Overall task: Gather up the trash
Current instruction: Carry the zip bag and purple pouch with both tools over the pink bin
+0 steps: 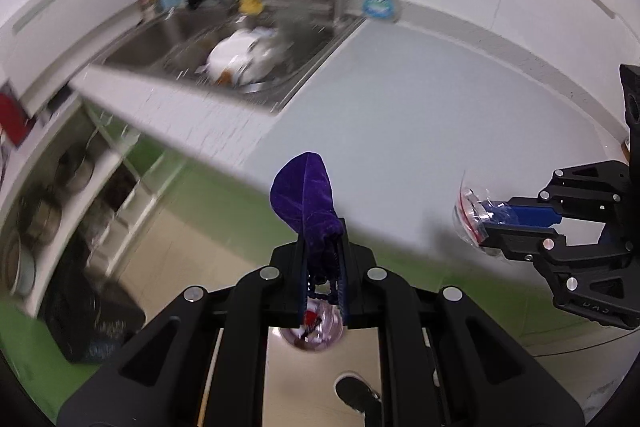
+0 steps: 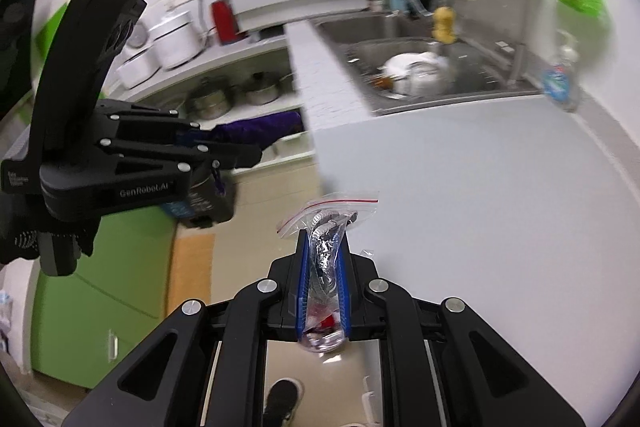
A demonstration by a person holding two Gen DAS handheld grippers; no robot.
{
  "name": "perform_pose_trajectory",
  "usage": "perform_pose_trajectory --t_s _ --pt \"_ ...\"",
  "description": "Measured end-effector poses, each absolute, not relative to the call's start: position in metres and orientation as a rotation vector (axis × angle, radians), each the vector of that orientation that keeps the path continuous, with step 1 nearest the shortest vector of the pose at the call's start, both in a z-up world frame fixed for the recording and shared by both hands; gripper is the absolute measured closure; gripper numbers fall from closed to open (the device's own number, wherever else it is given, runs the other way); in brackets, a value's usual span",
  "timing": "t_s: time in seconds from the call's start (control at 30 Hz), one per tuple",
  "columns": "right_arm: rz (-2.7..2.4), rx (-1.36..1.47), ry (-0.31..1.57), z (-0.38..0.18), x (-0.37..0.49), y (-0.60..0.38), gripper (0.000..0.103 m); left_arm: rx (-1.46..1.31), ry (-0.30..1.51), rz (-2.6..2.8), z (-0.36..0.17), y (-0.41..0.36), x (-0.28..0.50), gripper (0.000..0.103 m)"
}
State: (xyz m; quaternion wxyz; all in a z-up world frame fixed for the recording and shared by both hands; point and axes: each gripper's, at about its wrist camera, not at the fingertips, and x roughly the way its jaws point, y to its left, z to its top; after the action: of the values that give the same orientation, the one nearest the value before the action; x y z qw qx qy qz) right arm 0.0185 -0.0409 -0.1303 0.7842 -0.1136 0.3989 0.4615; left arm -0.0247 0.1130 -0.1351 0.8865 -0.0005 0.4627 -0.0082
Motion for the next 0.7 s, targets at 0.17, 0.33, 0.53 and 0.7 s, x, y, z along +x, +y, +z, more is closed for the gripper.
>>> perform_pose_trajectory --t_s 0.17,0.33,0.53,0.7 --pt "1.042 -0.263 0.913 -0.157 -0.002 -0.009 0.091 -0.053 1.024 0.02 -0.176 0.139 -0.053 0.092" --pt "1.068 -0.302 0.979 -0.201 -0.013 0.023 0.091 -0.111 1.082 0.04 -0.227 0.161 -0.071 0.092" --pt "1.078 -0.355 1.062 -0.271 -0.018 0.052 0.091 -0.166 1.135 0.047 -0.292 0.181 -0.076 0.092" --pt "1.071 -0.399 1.145 -0.354 -0.017 0.076 0.091 -0.207 1.169 0.051 -0.358 0.195 -0.08 0.092"
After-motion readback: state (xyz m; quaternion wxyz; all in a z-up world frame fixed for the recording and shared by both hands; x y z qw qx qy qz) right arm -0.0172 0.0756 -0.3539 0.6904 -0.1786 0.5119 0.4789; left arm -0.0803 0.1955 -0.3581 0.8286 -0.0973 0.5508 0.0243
